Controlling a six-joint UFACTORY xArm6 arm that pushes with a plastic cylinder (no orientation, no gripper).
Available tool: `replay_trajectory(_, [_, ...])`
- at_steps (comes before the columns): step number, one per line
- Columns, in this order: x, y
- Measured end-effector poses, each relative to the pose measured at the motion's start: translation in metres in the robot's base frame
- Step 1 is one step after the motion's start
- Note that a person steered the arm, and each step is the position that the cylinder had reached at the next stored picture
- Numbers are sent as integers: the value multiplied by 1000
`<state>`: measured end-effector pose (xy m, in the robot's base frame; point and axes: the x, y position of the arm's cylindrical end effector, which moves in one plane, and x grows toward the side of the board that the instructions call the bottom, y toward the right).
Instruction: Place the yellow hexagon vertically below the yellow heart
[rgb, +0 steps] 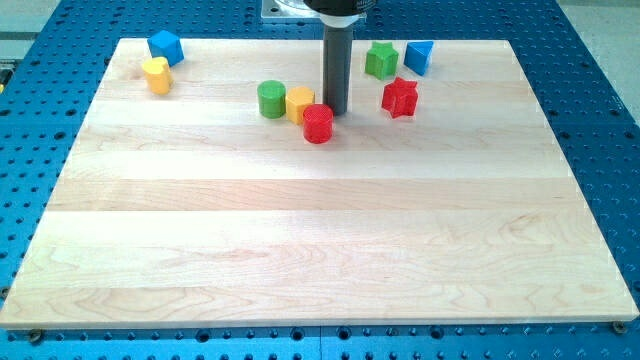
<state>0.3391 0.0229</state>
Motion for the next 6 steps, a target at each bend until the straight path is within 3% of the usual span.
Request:
replay_trajectory(2, [37,-118])
replay_trajectory(3, [36,-48])
replay_trajectory(4, [14,-92])
replay_trajectory(5, [18,-170])
replay_trajectory(6, [9,-191])
